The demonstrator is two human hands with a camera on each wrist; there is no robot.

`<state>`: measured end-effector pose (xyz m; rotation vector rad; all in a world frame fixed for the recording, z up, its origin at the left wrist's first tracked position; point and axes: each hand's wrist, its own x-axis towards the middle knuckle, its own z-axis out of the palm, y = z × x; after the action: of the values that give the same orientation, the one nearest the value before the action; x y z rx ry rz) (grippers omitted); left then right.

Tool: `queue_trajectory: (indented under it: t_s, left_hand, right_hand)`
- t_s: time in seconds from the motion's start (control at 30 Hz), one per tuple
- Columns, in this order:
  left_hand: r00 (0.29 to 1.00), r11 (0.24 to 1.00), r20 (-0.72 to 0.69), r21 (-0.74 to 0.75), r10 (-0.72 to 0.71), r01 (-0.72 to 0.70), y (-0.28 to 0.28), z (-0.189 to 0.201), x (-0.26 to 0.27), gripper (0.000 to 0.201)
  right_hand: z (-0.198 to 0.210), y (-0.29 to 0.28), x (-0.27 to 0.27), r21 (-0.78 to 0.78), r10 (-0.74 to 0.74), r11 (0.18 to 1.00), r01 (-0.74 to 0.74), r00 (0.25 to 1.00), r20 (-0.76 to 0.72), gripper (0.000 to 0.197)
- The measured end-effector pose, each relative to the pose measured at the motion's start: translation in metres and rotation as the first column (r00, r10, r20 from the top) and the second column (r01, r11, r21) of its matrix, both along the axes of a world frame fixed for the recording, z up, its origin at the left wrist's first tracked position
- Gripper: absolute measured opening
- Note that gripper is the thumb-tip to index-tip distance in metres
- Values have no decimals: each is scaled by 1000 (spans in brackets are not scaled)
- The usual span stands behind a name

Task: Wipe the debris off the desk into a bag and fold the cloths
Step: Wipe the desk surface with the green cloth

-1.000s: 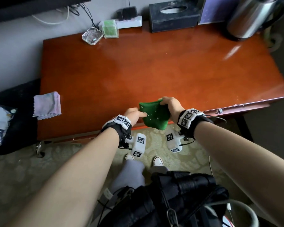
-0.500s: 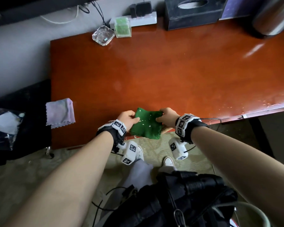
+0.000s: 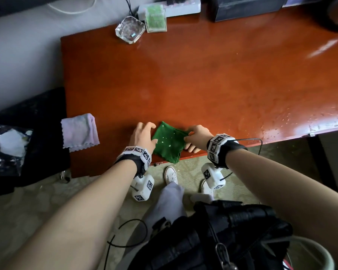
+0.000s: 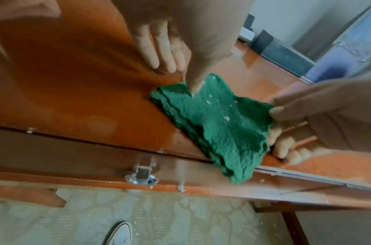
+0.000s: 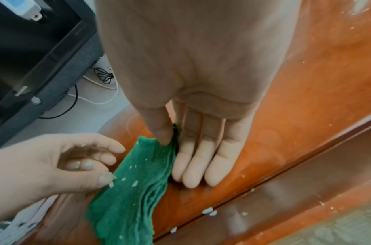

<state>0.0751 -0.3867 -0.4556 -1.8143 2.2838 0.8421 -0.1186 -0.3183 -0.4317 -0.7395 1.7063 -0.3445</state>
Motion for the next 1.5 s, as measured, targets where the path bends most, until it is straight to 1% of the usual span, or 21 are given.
queue_trajectory:
  t_s: [0.07,0.13,0.27,0.33,0.43,0.57,0.67,0.73,0.83,0.9,1.0,1.1,1.23,1.33,1.43,1.5]
  left_hand:
    - [998,996,1,-70,-56,56,11,0,-3,38]
    - [998,991,-6,-114,-68,67,21,-1,-8,34]
    - [999,988,24,-150,36,-32,32,1,-22,28]
    - [995,991,67,-122,68,-59,34,2,-28,29]
    - [987,996,135,-37,89,-85,35,-1,-30,32]
    - [990,994,84,0,111,-111,38,-4,-26,28]
    - [993,995,63,9,104,-104,40,-4,-24,25]
    - [996,996,47,-39,82,-80,45,-3,-26,29]
    - [999,986,37,-165,-24,30,60,-8,-35,45]
    - [995,981,58,-176,-77,86,71,-16,-39,57]
    - [990,974,75,-184,-123,135,76,-27,-38,63]
    - [983,974,100,-150,-153,167,60,-32,-29,66]
    - [983,986,130,-90,-129,141,10,-32,-16,71]
    - [969,985,188,-31,-163,171,-32,-31,-7,72]
    - [959,979,203,-11,-195,202,-70,-31,-5,72]
    - [960,978,196,-7,-201,206,-86,-32,-7,72]
  right_hand:
    - [0,0,-1,-15,12,1000,-12,1000,-14,24]
    - [-1,1,-2,-33,28,999,-28,999,-25,22]
    - [-5,8,-4,-56,31,998,-34,999,-42,20]
    - [-8,12,-6,-61,6,998,-8,999,-42,20]
    - [-10,18,-11,-66,-21,998,19,999,-31,18]
    - [-9,26,-16,-75,-46,996,44,999,-22,19]
    - [-8,28,-20,-79,-2,997,-1,999,-41,22]
    - [-8,29,-23,-100,25,994,-33,996,-80,24]
    - [-9,29,-30,-133,29,990,-50,986,-161,27]
    - [-11,28,-35,-143,23,988,-51,981,-194,28]
    - [-15,25,-41,-148,17,988,-53,972,-233,31]
    - [-18,17,-42,-152,43,984,-89,959,-280,31]
    - [-17,-3,-38,-136,131,972,-194,918,-373,26]
    - [-19,-19,-31,-103,209,956,-273,886,-413,24]
    - [-21,-31,-26,-42,280,939,-343,826,-490,21]
    - [-25,-37,-26,17,329,924,-382,771,-545,26]
